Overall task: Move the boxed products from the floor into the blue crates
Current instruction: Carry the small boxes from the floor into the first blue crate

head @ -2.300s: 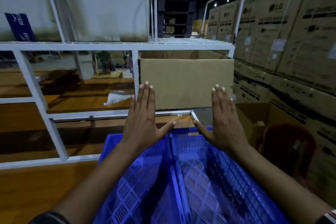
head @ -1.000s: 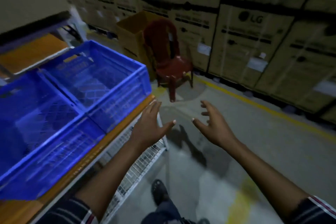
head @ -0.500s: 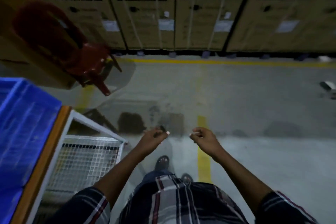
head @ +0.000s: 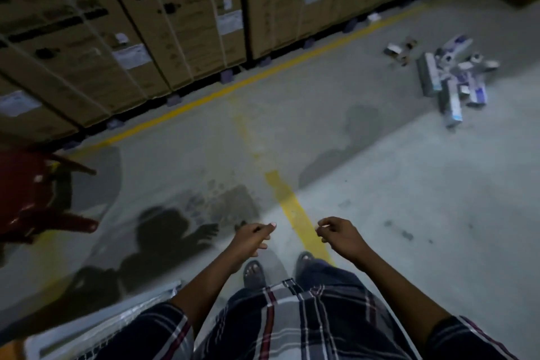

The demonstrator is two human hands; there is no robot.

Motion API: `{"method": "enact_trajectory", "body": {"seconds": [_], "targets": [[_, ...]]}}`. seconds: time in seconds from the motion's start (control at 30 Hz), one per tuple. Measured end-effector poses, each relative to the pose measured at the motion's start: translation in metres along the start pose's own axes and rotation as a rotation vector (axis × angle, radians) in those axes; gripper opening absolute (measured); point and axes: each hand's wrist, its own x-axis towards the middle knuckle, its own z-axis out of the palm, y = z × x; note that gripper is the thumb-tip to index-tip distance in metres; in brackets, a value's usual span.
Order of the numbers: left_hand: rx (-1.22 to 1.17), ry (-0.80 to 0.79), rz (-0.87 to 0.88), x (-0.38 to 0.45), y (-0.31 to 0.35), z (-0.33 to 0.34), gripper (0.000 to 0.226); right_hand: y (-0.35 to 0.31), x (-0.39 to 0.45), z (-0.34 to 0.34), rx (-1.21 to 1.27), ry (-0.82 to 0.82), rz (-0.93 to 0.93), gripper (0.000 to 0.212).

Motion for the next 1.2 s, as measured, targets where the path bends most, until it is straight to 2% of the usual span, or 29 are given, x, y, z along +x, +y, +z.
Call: {"method": "enact_trajectory", "body": {"seconds": [0.1, 0.23, 0.53, 0.83, 1.1, 1.2], "targets": [[0.092, -0.094, 0.001, 0.020, 0.028, 0.018, 0.035, 0.013, -0.001, -0.016, 0.095, 0.075, 0.053, 0.011], [0.178, -0.172, -0.018, 0.052, 0.068, 0.047, 0.038, 0.028, 0.009, -0.048, 0.223, 0.147, 0.115, 0.006], [0.440, -0.219, 0.016, 0.128, 0.188, 0.137, 0.045, 0.061, 0.045, -0.183, 0.515, 0.218, 0.160, 0.017], [0.513, -0.253, 0.102, 0.180, 0.318, 0.236, 0.038, 0.098, 0.090, -0.314, 0.724, 0.321, 0.233, 0.022], [0.583, -0.310, 0.120, 0.260, 0.419, 0.278, 0.031, 0.090, 0.157, -0.417, 0.800, 0.435, 0.282, 0.021], [0.596, -0.330, 0.123, 0.307, 0.465, 0.289, 0.037, 0.074, 0.194, -0.449, 0.840, 0.456, 0.328, 0.022]]}}
